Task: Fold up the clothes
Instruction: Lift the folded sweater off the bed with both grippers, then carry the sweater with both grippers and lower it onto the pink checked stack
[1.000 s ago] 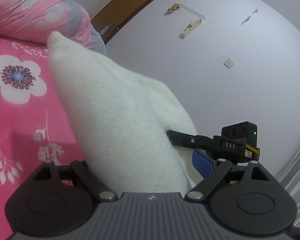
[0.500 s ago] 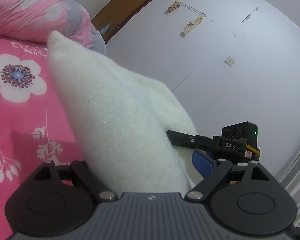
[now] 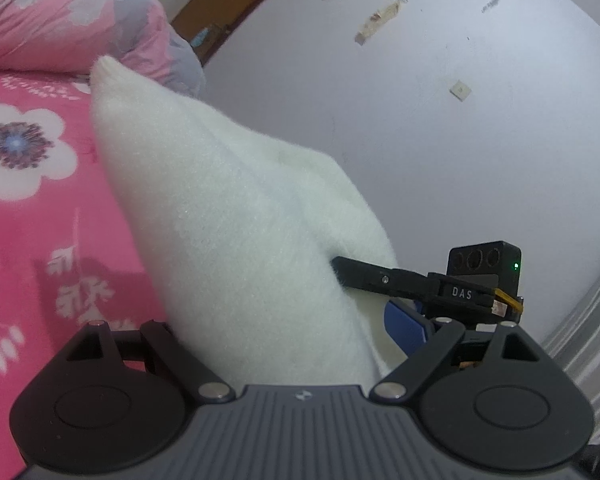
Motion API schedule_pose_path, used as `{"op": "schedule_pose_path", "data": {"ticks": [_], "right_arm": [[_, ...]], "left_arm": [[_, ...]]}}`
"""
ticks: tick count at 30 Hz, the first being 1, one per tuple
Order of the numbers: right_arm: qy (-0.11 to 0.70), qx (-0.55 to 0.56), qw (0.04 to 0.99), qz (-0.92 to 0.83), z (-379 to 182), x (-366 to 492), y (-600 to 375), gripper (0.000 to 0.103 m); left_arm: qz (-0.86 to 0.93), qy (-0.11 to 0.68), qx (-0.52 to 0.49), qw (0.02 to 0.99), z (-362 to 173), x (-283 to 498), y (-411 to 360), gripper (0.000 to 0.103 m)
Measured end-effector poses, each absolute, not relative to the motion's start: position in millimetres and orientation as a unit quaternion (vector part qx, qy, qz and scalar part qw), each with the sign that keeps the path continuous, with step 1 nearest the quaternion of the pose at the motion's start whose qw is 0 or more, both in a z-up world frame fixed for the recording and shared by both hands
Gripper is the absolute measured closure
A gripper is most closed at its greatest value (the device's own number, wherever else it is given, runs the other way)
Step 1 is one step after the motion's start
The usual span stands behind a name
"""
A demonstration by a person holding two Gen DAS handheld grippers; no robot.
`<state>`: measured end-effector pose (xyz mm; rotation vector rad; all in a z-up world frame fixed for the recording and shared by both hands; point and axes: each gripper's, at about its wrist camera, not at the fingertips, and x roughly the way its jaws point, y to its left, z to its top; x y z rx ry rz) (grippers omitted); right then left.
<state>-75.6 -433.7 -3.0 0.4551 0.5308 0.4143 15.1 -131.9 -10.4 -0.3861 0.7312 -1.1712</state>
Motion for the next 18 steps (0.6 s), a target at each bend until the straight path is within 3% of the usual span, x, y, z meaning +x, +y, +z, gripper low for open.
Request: {"op": "schedule_pose_path", "data": {"ticks": [12, 18], "right_arm": [[0.21, 0.134, 0.951, 0.182, 93.3, -0.5, -562.6, 0.045], [0.203, 0.13, 0.956, 0.169, 116.2, 74.2, -659.3, 0.044]], "left_arm": [[-0.608, 0.288, -0.098, 0.733, 80.7, 122.9, -287.1, 0.015], [-0.618, 0.285, -0.091, 0.727, 94.4, 203.2, -380.9, 0.015]]}}
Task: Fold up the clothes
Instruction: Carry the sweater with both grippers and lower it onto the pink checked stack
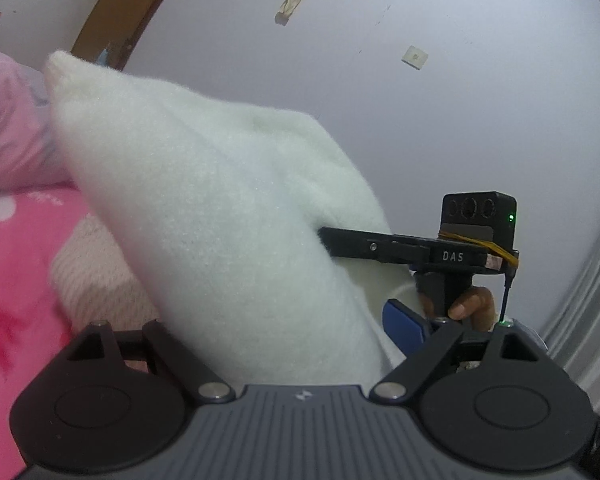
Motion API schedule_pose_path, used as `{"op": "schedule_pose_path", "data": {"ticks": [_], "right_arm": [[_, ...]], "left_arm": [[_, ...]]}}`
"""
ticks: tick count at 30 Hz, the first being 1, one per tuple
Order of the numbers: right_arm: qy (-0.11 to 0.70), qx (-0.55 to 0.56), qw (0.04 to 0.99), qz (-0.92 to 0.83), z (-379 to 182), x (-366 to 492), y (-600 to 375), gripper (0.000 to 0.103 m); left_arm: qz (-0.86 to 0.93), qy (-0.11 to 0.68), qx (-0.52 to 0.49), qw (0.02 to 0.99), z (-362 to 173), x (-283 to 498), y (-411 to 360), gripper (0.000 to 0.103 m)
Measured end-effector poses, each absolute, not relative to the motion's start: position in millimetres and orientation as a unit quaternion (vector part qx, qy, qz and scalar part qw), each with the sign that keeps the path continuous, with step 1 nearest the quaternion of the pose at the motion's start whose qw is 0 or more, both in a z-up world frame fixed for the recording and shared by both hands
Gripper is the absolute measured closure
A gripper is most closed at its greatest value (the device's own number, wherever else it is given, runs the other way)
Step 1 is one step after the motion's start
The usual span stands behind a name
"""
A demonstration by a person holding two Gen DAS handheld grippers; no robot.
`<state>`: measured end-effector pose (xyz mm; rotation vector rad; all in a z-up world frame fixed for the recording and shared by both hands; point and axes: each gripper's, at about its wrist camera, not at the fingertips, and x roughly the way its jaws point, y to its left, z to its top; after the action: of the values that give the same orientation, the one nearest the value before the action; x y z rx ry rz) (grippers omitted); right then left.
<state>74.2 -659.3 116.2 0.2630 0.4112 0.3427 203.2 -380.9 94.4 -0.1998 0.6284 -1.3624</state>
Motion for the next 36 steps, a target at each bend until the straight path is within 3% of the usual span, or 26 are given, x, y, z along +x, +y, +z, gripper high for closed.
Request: {"op": "schedule_pose_path", "data": {"ticks": [6, 19, 22, 23, 24, 31, 36], "right_arm": [[0.243, 0.144, 0.948, 0.148, 96.8, 130.6, -717.2, 0.044], [0.328, 0.135, 0.911, 0.21, 46.0, 198.8, -751.6, 0.04], [0.357, 0.163, 0.896, 0.209, -3.3, 218.3, -763.9, 0.03], [0.372, 0.179, 0.89, 0.195, -22.7, 225.4, -768.1, 0.014], [0.367, 0.209, 0.886, 0.189, -38.0, 227.8, -774.9, 0.007], [0.278, 0.235, 0.924, 0.122, -32.3, 193.3, -800.7, 0.002], [0.126, 0.258, 0.958, -0.016, -11.4, 117.0, -815.5, 0.002]], "left_arm": [[-0.613, 0.322, -0.107, 0.713, 71.2, 251.8, -434.5, 0.015], [-0.612, 0.362, -0.127, 0.692, 4.0, 282.2, -469.5, 0.015], [-0.591, 0.404, -0.126, 0.687, -37.2, 291.2, -479.7, 0.015], [-0.59, 0.406, -0.136, 0.684, -43.7, 293.2, -478.6, 0.015], [-0.592, 0.403, -0.15, 0.682, -47.6, 294.9, -475.9, 0.015], [-0.588, 0.413, -0.159, 0.677, -47.5, 297.1, -447.7, 0.014], [-0.572, 0.375, -0.16, 0.712, -33.2, 295.7, -385.0, 0.014]]}}
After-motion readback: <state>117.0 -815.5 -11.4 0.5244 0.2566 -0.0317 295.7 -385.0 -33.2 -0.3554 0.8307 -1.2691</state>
